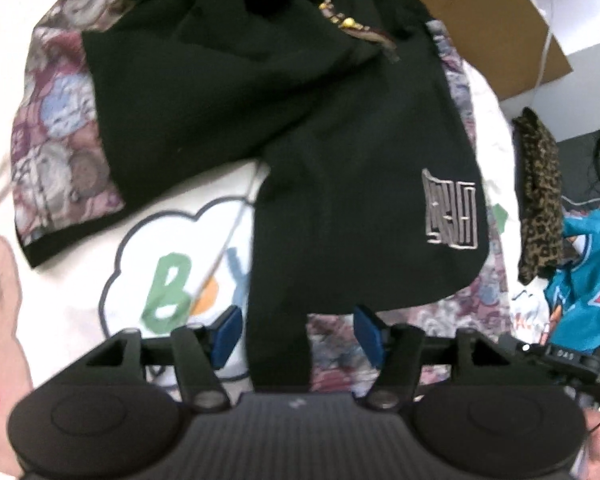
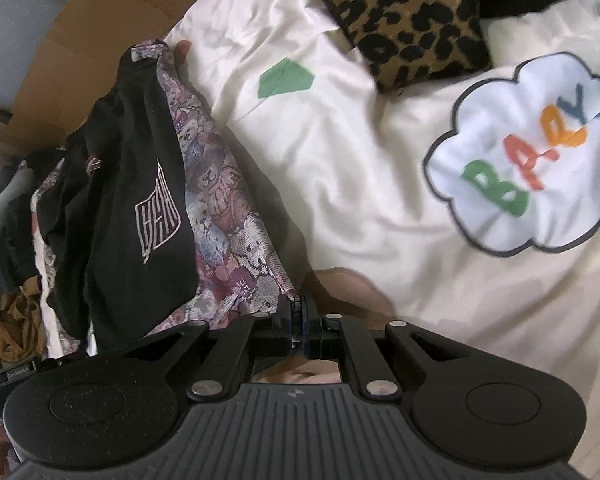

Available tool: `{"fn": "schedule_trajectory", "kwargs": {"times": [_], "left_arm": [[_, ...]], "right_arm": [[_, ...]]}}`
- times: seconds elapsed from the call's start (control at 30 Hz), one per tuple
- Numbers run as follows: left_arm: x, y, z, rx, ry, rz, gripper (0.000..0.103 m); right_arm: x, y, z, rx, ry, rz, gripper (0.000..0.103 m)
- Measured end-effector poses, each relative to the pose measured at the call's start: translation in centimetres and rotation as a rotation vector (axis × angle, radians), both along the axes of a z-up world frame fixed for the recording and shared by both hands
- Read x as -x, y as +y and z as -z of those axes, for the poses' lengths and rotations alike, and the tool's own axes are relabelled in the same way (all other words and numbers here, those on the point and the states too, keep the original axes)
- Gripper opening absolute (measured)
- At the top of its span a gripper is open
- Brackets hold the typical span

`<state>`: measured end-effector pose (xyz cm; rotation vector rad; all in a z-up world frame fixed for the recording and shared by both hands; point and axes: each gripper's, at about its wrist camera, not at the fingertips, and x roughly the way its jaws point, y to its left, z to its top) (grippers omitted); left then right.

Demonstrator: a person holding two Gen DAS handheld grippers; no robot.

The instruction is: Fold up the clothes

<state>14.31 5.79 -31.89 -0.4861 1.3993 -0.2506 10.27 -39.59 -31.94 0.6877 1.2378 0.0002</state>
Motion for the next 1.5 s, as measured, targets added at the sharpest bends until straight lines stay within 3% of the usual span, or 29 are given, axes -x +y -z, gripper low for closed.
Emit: {"fn": "schedule_trajectory", "kwargs": {"times": [0.2,0.3,0.33,0.37,0.43,0.73,0.8,0.93,1.0,1.07,1.1,1.27,1.33,1.4,1.43,1.47,1.5], "left_arm": [[0.9,-1.6,1.2,0.02,0.062,0.05,0.066],[1.6,-1.7,2.3,0.032,0.117,0.062,0.061],[1.7,-1.7,2.3,0.029,0.122,0.068,0.052],[1.7,-1.7,2.3,0.029,0.124,0.076,0.032],[1.7,-1.6,2.3,0.05,0.138,0.087,0.004],[2.8,-0.5,-0.2,0.05,0.133,0.189,0.002],[2.9,-0.4,-0.2,0.023,0.138,0.208,0.002],[2.9,0.5,0.6,-0.007,0.169,0.201,0.002],[2.9,1.0,0.3,0.001,0.169,0.198,0.003],[3.0,1.3,0.1,0.004,0.168,0.193,0.009],[3.0,1.5,0.0,0.009,0.171,0.184,0.011],[2.8,1.4,0.3,0.034,0.177,0.157,0.035],[2.7,-0.1,1.1,0.041,0.164,0.161,0.037],[2.6,-1.1,1.4,0.042,0.15,0.171,0.033],[2.6,-1.7,1.8,0.049,0.151,0.177,0.014],[2.5,-2.2,2.1,0.071,0.158,0.178,0.006],[2.5,-2.6,2.5,0.095,0.167,0.179,0.006]], "right_arm": [[-0.1,-0.5,-0.1,0.075,0.001,-0.029,0.003],[-0.1,-0.4,0.5,0.101,0.005,-0.043,0.003],[0.0,-0.4,0.7,0.103,0.008,-0.044,0.003],[0.0,-0.4,0.8,0.103,0.008,-0.043,0.003],[0.1,-0.5,0.6,0.107,0.003,-0.045,0.003],[0.3,-1.3,-1.8,0.134,-0.045,-0.058,0.003],[0.4,-1.0,-1.3,0.136,-0.035,-0.067,0.003],[0.3,-1.6,0.9,0.04,0.014,-0.015,0.007],[0.3,-2.4,1.4,-0.006,0.01,0.025,0.014],[0.2,-2.9,1.4,-0.018,-0.006,0.036,0.042],[0.2,-3.0,1.4,-0.022,-0.014,0.035,0.045],[-0.2,-2.7,2.5,-0.06,-0.002,0.018,0.046],[-0.3,-2.3,3.0,-0.071,0.009,0.006,0.046],[-0.2,-1.9,3.3,-0.078,0.016,-0.001,0.045],[-0.2,-1.8,3.3,-0.063,0.02,-0.012,0.039],[-0.3,-1.7,3.2,-0.048,0.024,-0.023,0.023],[-0.3,-1.6,3.2,-0.032,0.028,-0.034,0.009]]}}
